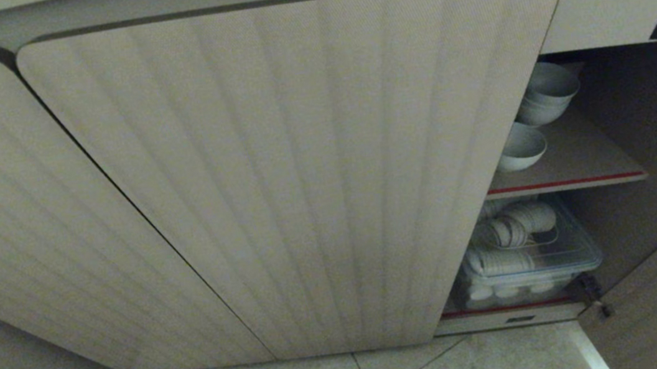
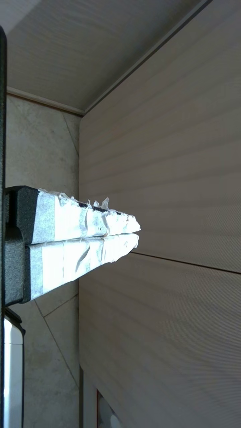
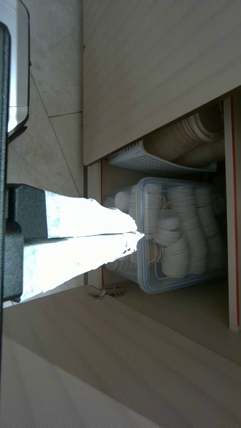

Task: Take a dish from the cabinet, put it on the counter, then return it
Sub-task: Close the cabinet door

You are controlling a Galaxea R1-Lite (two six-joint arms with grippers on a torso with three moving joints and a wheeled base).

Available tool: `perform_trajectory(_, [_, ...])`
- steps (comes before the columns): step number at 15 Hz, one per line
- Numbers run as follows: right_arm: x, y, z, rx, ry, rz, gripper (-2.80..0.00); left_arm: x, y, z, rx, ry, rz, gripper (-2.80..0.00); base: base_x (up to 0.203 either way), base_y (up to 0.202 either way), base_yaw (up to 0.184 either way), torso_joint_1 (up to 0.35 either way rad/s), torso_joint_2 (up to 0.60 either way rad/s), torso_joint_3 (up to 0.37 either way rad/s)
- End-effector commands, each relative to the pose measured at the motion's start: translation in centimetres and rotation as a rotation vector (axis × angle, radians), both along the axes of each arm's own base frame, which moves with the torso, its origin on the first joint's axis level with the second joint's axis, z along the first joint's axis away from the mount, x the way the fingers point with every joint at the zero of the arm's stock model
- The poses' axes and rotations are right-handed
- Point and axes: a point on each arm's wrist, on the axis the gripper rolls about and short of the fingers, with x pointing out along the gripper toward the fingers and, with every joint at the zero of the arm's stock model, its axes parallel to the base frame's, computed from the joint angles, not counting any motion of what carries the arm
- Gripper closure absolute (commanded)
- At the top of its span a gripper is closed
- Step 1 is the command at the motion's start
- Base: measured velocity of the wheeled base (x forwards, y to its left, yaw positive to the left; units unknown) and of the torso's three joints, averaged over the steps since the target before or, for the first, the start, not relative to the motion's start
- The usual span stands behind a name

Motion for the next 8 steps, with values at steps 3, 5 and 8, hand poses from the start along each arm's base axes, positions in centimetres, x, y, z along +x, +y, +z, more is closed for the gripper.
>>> perform_trajectory(3, [0.01, 0.00, 0.00, 0.000, 0.001, 0.000, 0.00, 0.00, 0.00, 0.00, 0.000, -0.001, 0.000, 0.00, 0.000, 0.000, 0.000, 0.000, 0.00, 0.000])
perform_trajectory(5, [0.01, 0.00, 0.00, 0.000, 0.001, 0.000, 0.00, 0.00, 0.00, 0.00, 0.000, -0.001, 0.000, 0.00, 0.000, 0.000, 0.000, 0.000, 0.00, 0.000])
perform_trajectory(8, [0.01, 0.00, 0.00, 0.000, 0.001, 0.000, 0.00, 0.00, 0.00, 0.00, -0.014, -0.001, 0.000, 0.00, 0.000, 0.000, 0.000, 0.000, 0.00, 0.000])
